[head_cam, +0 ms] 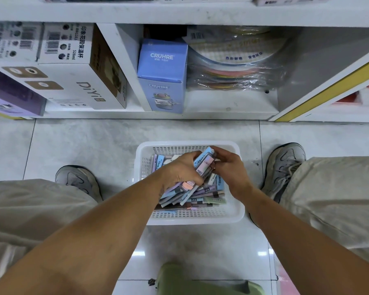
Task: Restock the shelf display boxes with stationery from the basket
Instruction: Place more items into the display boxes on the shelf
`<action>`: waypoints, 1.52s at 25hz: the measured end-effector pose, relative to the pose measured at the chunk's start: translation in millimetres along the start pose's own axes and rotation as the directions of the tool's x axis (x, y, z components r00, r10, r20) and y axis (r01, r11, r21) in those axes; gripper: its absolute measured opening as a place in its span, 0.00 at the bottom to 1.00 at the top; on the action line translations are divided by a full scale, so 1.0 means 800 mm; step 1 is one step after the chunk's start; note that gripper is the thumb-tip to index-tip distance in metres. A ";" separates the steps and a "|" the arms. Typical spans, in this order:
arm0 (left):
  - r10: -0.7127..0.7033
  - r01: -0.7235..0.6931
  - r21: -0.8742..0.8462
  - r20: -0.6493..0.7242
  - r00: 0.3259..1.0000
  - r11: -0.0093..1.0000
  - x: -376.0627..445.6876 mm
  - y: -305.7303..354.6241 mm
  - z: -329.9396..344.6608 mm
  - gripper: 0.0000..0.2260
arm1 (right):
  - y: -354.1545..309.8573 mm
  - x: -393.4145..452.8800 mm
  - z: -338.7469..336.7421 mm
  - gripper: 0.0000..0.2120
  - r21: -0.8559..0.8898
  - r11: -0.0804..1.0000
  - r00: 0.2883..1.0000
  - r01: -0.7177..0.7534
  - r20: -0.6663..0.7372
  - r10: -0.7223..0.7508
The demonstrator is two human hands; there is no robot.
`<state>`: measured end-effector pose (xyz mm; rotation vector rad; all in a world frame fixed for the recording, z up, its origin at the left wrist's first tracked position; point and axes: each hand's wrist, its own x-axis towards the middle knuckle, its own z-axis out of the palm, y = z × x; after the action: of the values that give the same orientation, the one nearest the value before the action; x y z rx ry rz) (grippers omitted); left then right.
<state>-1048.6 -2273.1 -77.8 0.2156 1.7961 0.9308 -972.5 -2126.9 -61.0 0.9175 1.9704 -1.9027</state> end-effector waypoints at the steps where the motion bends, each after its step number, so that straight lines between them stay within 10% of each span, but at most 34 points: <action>1: -0.008 0.008 -0.003 0.013 1.000 1.000 0.000 0.001 0.000 0.31 | -0.002 -0.002 -0.002 0.25 -0.022 0.999 0.999 0.026 0.028 -0.025; 8: -0.082 0.084 -0.085 0.023 0.996 0.993 0.004 0.000 0.006 0.22 | -0.004 0.002 0.003 0.30 -0.006 1.000 0.992 0.008 0.123 -0.007; 13: 0.004 -0.014 -0.187 -0.059 0.998 0.982 -0.005 0.017 -0.008 0.23 | -0.019 0.002 -0.011 0.36 0.330 0.933 0.984 -0.146 0.144 0.103; 19: 0.079 -0.137 -0.478 -0.141 0.987 0.867 -0.044 0.055 -0.026 0.18 | -0.054 -0.013 -0.024 0.24 0.119 0.984 0.981 -0.131 0.161 0.111; 27: 0.114 -0.195 -0.635 -0.167 0.979 0.748 -0.145 0.147 -0.065 0.11 | -0.174 -0.064 -0.042 0.24 0.117 0.971 0.755 -0.207 0.650 0.083; 38: 0.293 -0.397 -0.574 -0.270 0.917 0.716 -0.309 0.292 -0.111 0.10 | -0.379 -0.173 -0.029 0.03 0.306 0.929 0.925 0.208 0.248 -0.288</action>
<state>-1082.1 -2292.1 271.9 0.0524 1.5069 1.8127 -1039.6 -2124.6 266.7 0.4204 1.7462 -2.3440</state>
